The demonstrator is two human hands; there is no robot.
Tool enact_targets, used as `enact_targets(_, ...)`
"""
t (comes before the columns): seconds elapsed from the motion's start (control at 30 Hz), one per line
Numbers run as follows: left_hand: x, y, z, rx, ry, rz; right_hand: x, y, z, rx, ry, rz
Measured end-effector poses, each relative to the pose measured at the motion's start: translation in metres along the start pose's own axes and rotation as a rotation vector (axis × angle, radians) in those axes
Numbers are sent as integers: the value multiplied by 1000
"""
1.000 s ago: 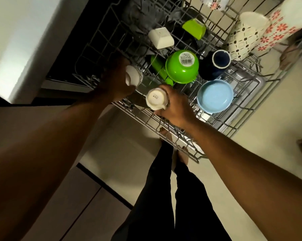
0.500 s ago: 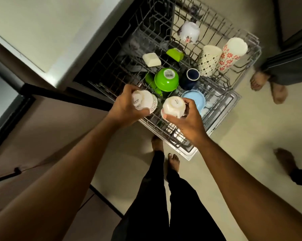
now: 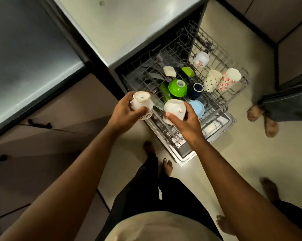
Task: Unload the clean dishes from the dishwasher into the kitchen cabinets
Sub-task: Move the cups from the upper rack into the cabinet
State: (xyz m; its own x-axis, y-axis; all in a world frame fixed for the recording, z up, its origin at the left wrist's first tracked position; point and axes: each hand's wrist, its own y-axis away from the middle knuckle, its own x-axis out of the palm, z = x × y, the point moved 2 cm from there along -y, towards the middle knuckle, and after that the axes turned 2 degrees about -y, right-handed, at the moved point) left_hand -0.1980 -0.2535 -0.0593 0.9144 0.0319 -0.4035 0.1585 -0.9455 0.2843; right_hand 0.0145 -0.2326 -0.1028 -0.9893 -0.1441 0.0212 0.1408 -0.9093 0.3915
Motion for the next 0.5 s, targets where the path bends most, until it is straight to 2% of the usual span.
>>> enact_targets(0.23,-56,62,-9,-16,42,-232,53,23,42,-102,80,126)
enact_targets(0.37,-93,86,-9,-41,147,-390,91,31,69,-185,125,211)
enact_targets(0.5,-129,106,-10,-10,228,-480,130,42,96,-255,106,295)
